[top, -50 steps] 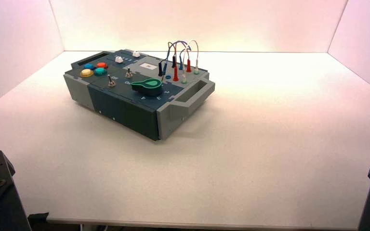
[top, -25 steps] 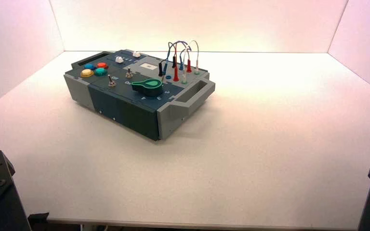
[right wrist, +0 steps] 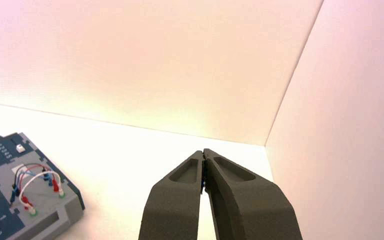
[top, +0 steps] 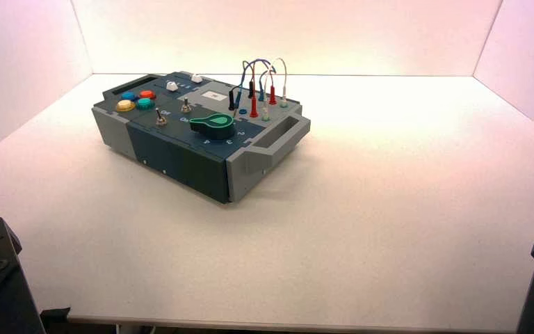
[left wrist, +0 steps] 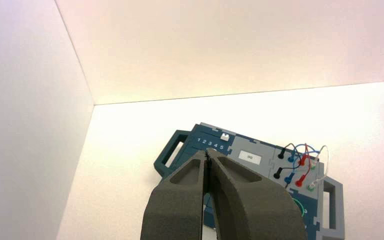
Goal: Return to the home position.
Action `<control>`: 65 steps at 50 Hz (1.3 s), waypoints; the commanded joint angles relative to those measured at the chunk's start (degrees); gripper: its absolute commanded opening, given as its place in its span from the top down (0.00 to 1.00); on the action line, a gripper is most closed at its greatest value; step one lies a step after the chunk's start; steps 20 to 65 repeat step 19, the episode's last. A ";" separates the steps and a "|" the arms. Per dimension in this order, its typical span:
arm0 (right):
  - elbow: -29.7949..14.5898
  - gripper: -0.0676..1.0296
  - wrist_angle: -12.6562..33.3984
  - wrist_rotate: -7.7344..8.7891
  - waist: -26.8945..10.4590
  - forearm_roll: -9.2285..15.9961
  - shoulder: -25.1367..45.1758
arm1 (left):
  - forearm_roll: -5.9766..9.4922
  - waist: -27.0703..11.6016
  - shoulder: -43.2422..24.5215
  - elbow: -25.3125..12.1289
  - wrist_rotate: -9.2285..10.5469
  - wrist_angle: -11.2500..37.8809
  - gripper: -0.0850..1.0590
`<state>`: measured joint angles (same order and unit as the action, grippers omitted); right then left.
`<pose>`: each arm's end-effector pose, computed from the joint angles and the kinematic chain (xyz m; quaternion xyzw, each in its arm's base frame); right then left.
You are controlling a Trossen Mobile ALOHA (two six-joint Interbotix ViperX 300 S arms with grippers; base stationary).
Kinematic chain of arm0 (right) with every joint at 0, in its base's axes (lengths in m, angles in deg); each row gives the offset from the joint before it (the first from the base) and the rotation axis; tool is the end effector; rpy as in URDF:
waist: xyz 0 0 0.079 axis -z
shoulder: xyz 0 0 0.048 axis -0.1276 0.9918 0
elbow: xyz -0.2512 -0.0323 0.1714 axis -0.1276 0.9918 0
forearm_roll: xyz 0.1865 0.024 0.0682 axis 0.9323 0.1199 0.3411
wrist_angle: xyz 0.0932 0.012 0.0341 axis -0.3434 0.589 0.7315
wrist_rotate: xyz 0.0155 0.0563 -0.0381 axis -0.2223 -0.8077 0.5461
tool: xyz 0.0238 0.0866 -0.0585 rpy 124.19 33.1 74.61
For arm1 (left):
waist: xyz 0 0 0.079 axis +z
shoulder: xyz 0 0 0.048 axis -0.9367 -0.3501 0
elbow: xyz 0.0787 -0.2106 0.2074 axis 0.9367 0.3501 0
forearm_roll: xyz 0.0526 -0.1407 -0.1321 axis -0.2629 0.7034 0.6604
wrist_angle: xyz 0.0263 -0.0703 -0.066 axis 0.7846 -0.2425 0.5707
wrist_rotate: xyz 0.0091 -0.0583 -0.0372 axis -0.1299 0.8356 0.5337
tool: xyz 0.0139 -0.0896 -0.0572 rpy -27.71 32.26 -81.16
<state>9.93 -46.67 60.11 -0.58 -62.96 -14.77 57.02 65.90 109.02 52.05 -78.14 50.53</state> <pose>0.1575 0.0000 0.3198 -0.0676 0.0961 0.0129 0.9930 0.1822 -0.0257 0.2877 0.0153 0.1866 -0.0735 0.9796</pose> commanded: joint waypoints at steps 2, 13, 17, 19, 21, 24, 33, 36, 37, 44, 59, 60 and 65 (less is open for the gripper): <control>0.09 0.96 -0.35 -0.44 0.09 -0.09 0.62 | -0.09 0.88 -0.35 -1.41 0.09 0.09 0.95; 0.70 0.96 -0.35 -0.62 -0.09 -0.09 0.44 | -0.09 0.97 -0.09 -1.05 0.18 0.53 0.95; 0.53 0.96 -0.44 -0.53 -0.44 -0.09 0.53 | -0.09 1.14 -0.18 -1.14 0.09 0.53 0.95; 0.44 0.96 -0.44 -0.53 -0.62 -0.09 0.62 | -0.18 1.32 -0.09 -1.14 0.09 0.53 0.95; 0.44 0.96 -0.44 -0.53 -0.62 -0.09 0.62 | -0.18 1.32 -0.09 -1.14 0.09 0.53 0.95; 0.44 0.96 -0.44 -0.53 -0.62 -0.09 0.62 | -0.18 1.32 -0.09 -1.14 0.09 0.53 0.95; 0.44 0.96 -0.44 -0.53 -0.62 -0.09 0.62 | -0.18 1.32 -0.09 -1.14 0.09 0.53 0.95; 0.44 0.96 -0.44 -0.53 -0.62 -0.09 0.62 | -0.18 1.32 -0.09 -1.14 0.09 0.53 0.95; 0.44 0.96 -0.44 -0.53 -0.62 -0.09 0.62 | -0.18 1.32 -0.09 -1.14 0.09 0.53 0.95; 0.44 0.96 -0.44 -0.53 -0.62 -0.09 0.62 | -0.18 1.32 -0.09 -1.14 0.09 0.53 0.95; 0.44 0.96 -0.44 -0.53 -0.62 -0.09 0.62 | -0.18 1.32 -0.09 -1.14 0.09 0.53 0.95; 0.44 0.96 -0.44 -0.53 -0.62 -0.09 0.62 | -0.18 1.32 -0.09 -1.14 0.09 0.53 0.95; 0.44 0.96 -0.44 -0.53 -0.62 -0.09 0.62 | -0.18 1.32 -0.09 -1.14 0.09 0.53 0.95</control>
